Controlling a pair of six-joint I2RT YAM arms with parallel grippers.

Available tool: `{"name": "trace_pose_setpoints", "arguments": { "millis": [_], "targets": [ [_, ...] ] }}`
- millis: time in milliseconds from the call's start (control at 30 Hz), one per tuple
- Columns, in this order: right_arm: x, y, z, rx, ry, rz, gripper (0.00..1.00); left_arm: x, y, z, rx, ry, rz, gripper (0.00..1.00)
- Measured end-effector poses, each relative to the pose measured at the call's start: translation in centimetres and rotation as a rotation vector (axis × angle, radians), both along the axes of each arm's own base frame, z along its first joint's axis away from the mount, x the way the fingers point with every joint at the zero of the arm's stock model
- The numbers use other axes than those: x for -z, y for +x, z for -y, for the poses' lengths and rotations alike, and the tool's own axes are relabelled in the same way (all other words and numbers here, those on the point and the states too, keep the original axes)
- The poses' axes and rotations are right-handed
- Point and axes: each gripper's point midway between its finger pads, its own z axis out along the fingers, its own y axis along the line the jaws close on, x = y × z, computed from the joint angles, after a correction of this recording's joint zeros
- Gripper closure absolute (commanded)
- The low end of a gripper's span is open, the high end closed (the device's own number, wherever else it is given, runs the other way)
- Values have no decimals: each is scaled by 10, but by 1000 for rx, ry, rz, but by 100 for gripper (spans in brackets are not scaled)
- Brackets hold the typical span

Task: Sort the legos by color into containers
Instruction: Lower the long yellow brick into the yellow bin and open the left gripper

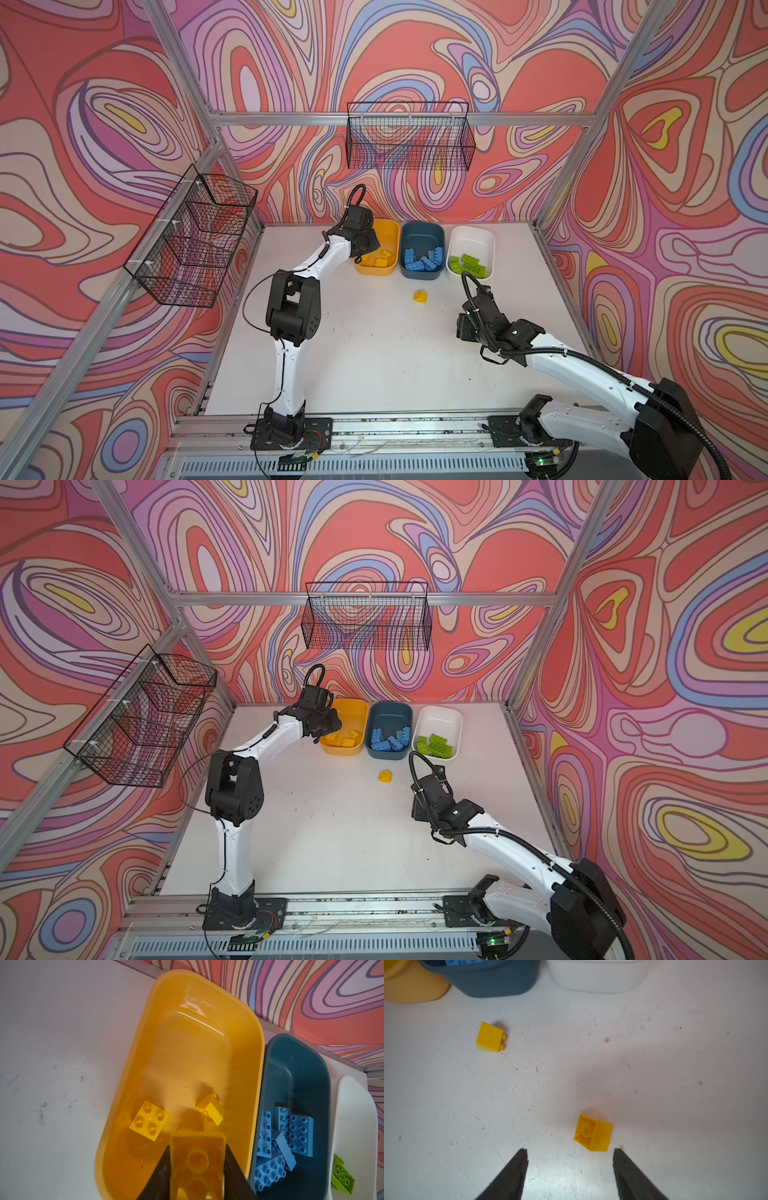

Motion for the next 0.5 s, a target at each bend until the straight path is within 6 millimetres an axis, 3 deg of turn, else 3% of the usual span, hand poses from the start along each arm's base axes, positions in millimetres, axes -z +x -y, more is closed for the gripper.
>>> {"name": "trace_pose_setpoints", "arguments": {
  "millis": [67,267,400,500],
  "targets": [
    [5,-5,4,16,-3,-19,31,7,8,8,12,-5,-11,65],
    [16,-15,14,56,-21,-53,29,24,10,15,31,-8,-57,36],
    [23,-16,16,67,-38,-69,27,18,7,15,39,-10,-55,28],
    [32,-12,16,72,-55,-82,26,-1,-1,14,49,-10,-33,26]
  ]
}}
